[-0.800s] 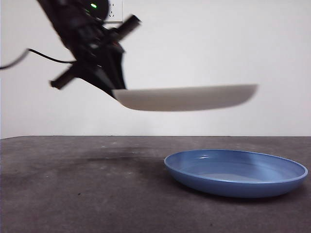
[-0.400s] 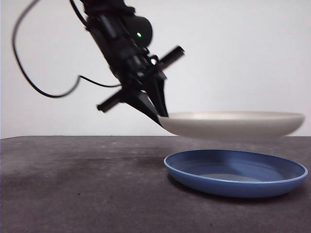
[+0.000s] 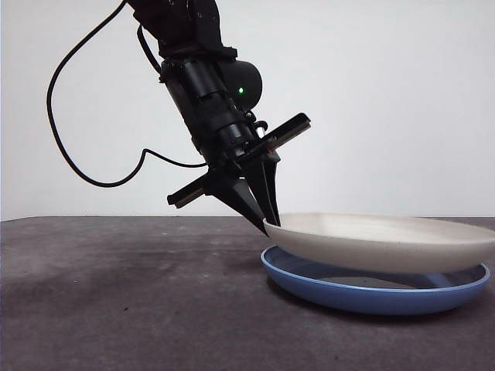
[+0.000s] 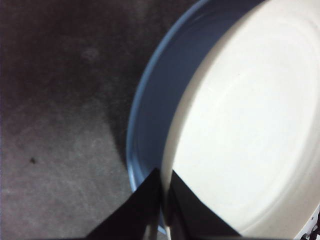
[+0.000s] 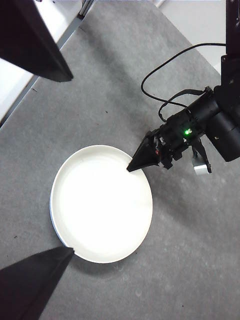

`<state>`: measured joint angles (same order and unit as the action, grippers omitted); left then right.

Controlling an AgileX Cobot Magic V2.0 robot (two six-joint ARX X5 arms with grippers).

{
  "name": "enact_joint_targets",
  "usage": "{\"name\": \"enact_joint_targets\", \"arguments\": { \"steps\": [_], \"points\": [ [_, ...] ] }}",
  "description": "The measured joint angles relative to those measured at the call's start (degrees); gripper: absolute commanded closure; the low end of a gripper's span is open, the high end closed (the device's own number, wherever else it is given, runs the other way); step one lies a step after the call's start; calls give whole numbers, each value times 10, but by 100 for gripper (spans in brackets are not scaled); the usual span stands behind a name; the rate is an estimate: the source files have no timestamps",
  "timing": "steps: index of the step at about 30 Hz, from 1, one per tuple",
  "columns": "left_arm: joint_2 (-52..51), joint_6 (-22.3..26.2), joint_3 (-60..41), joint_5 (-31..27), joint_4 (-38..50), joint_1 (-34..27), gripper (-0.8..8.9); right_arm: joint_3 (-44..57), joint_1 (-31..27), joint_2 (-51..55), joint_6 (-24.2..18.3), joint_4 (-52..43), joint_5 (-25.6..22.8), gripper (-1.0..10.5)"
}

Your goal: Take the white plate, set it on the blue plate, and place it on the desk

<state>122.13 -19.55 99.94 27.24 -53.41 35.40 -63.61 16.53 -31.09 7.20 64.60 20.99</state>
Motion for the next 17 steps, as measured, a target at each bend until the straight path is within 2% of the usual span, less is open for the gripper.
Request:
{"name": "enact_joint_targets", "arguments": {
  "steps": [4, 9, 17],
  "points": [
    [3, 0, 0, 0, 1, 0, 766, 0, 0, 0, -4, 1, 0, 369],
    [3, -1, 2, 0, 5, 0, 489, 0, 0, 0, -10, 1, 0, 369],
    [5, 0, 29, 0, 4, 0, 272, 0, 0, 0, -14, 2, 0, 369]
  ]
}}
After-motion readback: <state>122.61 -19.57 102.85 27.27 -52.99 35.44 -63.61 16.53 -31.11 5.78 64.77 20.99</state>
